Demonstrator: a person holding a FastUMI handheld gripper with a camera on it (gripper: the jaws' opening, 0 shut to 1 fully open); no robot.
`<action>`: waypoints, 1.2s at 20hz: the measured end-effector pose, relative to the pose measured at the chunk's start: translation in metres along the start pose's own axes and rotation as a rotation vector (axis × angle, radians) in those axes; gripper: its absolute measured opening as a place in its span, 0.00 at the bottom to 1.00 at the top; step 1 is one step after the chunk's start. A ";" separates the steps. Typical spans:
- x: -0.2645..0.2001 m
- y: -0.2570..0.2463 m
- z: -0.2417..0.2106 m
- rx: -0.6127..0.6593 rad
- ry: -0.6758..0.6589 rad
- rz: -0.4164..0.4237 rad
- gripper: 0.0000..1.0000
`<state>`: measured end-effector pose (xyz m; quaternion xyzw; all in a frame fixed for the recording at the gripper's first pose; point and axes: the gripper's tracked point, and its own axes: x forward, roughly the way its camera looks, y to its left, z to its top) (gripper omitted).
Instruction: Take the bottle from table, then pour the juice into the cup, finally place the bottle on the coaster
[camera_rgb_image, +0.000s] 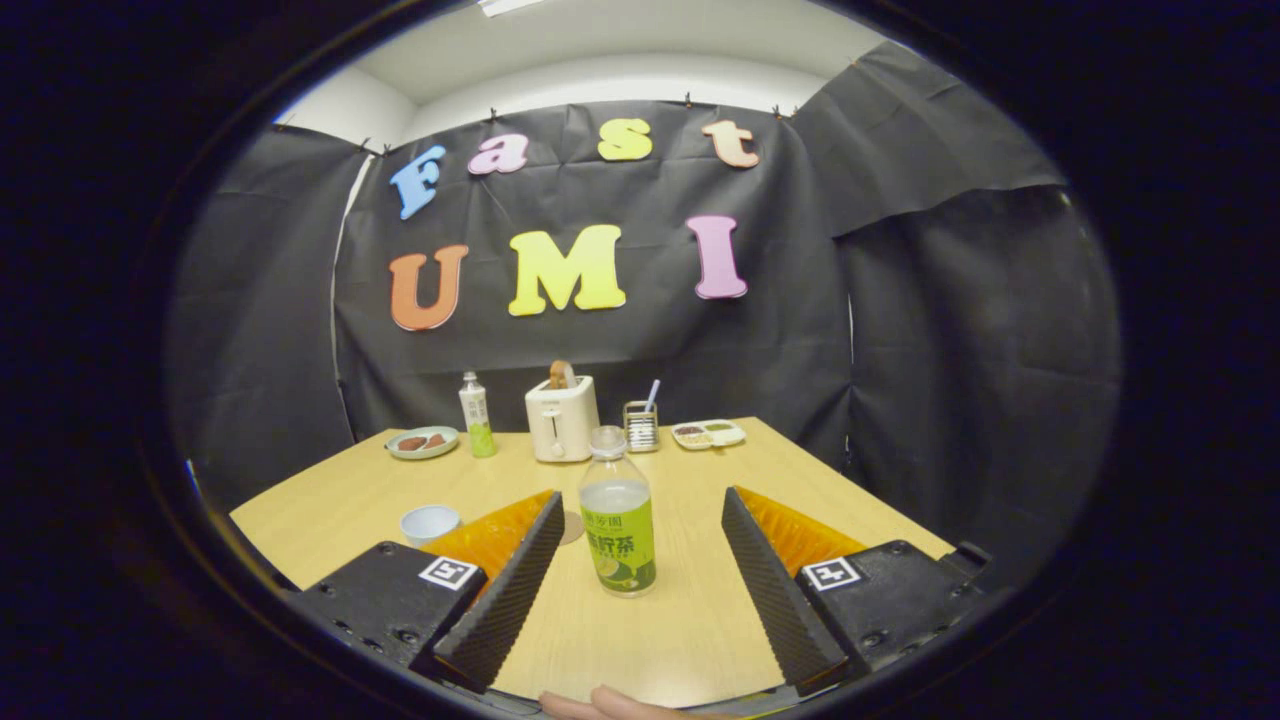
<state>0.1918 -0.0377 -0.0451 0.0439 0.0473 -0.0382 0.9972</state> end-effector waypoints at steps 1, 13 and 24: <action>0.008 -0.002 -0.005 -0.004 0.011 -0.010 1.00; 0.086 0.021 -0.037 -0.071 0.072 0.045 1.00; 0.127 0.020 -0.047 -0.079 0.068 0.031 1.00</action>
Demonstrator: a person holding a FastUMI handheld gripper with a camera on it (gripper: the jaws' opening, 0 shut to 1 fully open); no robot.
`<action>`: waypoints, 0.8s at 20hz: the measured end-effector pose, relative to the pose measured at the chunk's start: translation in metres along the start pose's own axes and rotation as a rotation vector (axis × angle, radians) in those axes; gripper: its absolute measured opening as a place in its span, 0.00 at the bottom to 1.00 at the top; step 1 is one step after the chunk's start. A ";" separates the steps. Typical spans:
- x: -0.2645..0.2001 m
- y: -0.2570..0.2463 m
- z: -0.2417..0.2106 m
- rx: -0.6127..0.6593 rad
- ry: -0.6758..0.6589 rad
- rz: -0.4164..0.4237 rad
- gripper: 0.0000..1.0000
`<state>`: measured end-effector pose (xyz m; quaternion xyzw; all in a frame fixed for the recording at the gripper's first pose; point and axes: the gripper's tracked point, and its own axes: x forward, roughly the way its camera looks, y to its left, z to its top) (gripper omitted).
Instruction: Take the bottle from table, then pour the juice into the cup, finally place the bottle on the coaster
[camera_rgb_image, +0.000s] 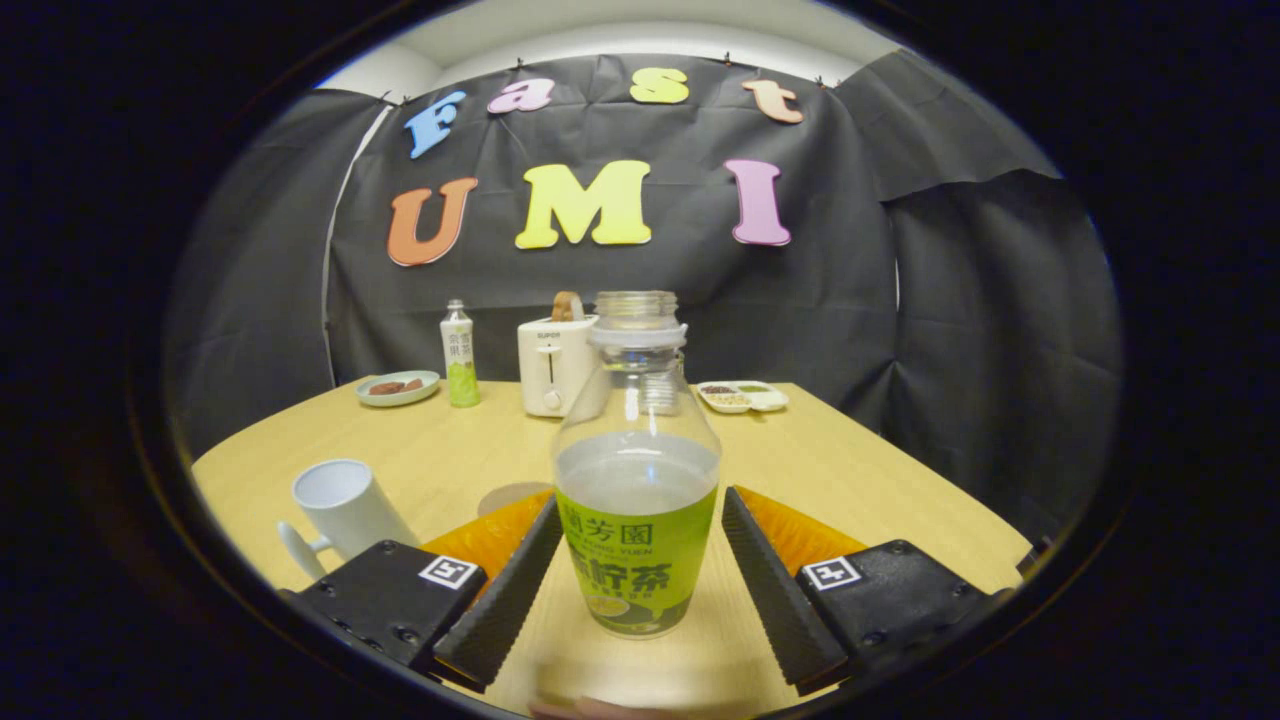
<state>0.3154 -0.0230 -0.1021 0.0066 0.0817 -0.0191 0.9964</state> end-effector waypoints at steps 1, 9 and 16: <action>0.002 0.002 0.001 0.004 -0.007 0.008 1.00; -0.033 -0.018 -0.001 0.055 0.017 -0.058 0.80; -0.085 -0.038 -0.005 0.068 0.036 -0.142 0.80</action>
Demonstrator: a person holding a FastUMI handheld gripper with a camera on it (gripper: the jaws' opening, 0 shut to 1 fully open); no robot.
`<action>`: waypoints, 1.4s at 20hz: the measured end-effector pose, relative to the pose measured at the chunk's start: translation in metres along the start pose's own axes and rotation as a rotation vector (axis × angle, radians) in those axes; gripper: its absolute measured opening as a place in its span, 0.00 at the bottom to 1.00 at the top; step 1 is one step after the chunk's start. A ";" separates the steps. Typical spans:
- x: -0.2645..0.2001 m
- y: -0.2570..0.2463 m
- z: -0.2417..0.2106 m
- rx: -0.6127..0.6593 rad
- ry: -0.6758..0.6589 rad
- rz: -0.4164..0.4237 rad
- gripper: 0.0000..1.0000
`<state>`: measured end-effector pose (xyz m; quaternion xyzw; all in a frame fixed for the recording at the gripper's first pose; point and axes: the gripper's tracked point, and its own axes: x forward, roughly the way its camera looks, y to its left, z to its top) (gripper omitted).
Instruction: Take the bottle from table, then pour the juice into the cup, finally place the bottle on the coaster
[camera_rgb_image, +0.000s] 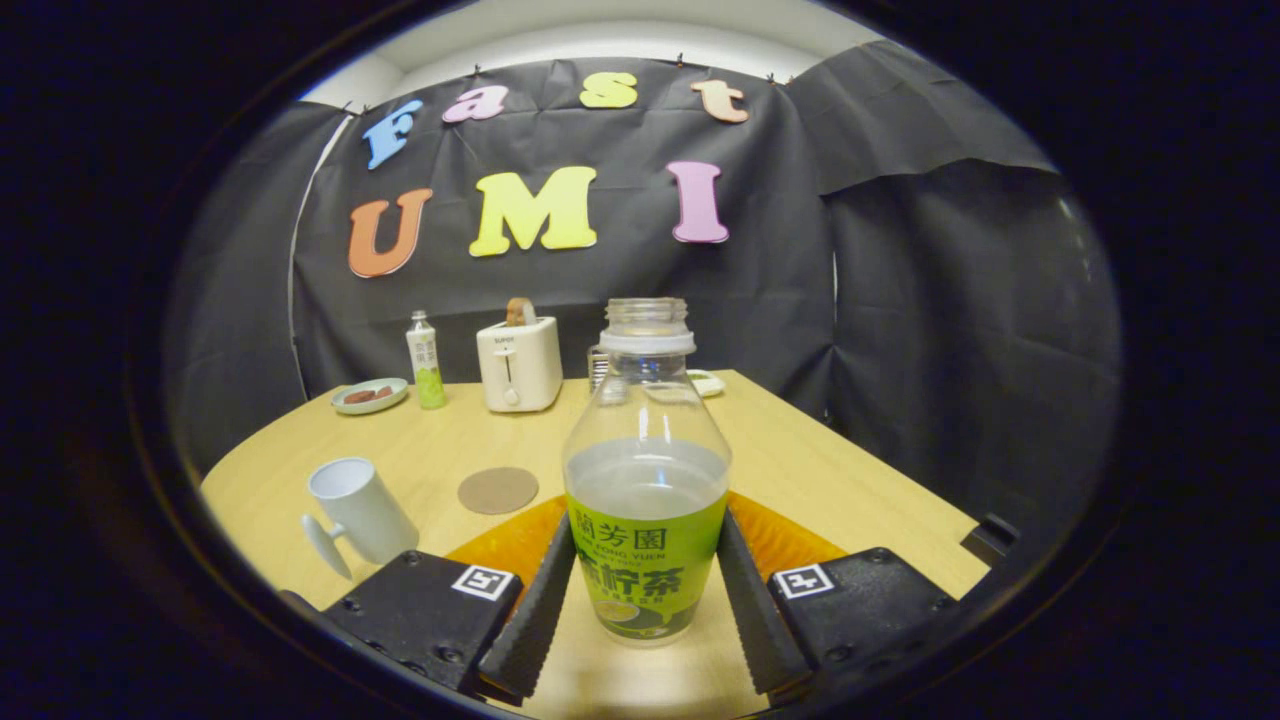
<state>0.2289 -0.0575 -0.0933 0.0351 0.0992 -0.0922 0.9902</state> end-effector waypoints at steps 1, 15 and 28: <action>-0.007 0.000 0.000 -0.006 -0.005 0.001 0.80; -0.042 -0.006 0.041 -0.217 -0.005 0.039 0.80; -0.002 -0.015 0.091 -0.606 0.014 -0.124 0.80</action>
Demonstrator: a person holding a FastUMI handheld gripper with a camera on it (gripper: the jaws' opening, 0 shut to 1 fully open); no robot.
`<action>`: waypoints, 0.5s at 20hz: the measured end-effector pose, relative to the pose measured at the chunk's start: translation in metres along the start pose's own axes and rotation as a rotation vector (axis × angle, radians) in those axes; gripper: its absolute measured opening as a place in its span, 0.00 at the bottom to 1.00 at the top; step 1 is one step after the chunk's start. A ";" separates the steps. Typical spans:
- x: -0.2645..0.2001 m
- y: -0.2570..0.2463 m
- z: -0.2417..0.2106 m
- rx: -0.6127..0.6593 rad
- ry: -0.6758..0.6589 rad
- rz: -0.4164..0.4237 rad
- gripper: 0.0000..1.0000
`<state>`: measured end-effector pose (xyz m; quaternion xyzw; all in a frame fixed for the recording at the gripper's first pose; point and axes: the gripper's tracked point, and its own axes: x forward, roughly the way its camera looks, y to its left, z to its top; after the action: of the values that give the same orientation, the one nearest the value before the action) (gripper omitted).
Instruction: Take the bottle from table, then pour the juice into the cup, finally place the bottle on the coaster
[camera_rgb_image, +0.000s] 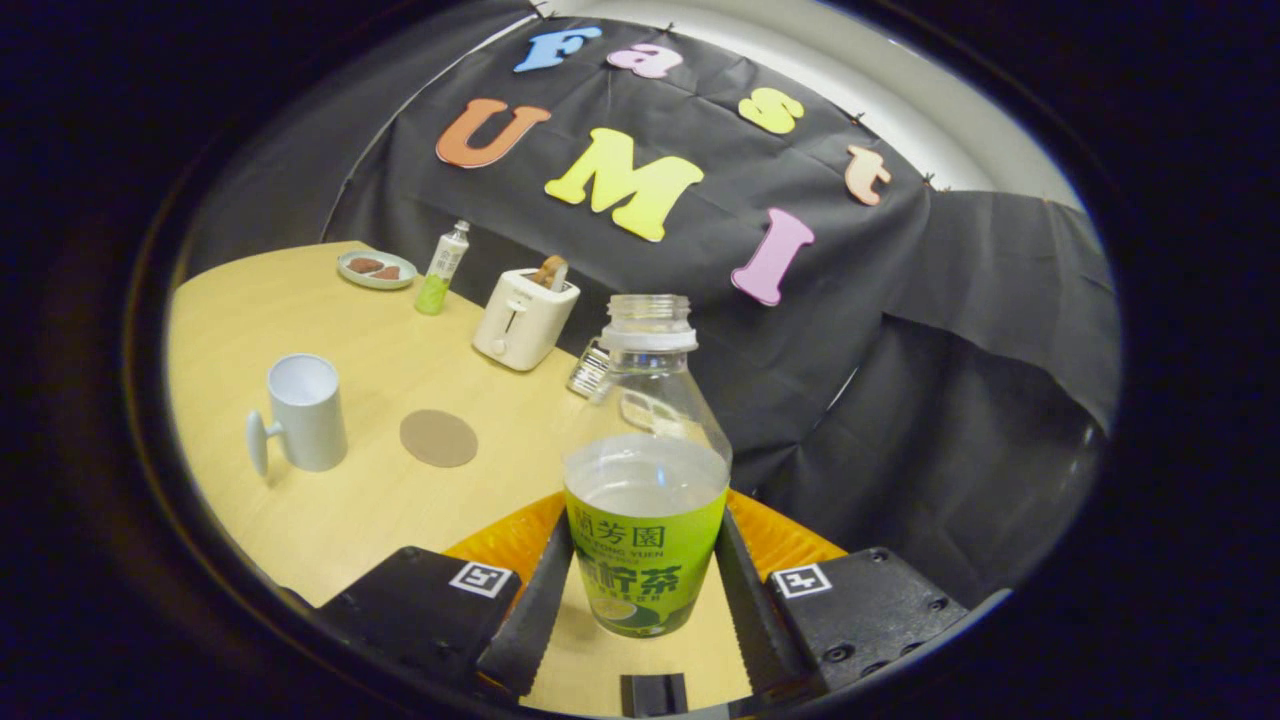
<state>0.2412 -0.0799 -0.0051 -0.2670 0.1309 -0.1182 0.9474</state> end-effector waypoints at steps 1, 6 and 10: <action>0.002 -0.005 0.006 -0.034 -0.008 -0.020 0.80; 0.011 -0.010 0.027 -0.170 -0.036 -0.076 0.80; 0.020 -0.002 0.041 -0.298 -0.066 -0.108 0.80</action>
<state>0.2718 -0.0683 0.0264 -0.4152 0.1014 -0.1397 0.8932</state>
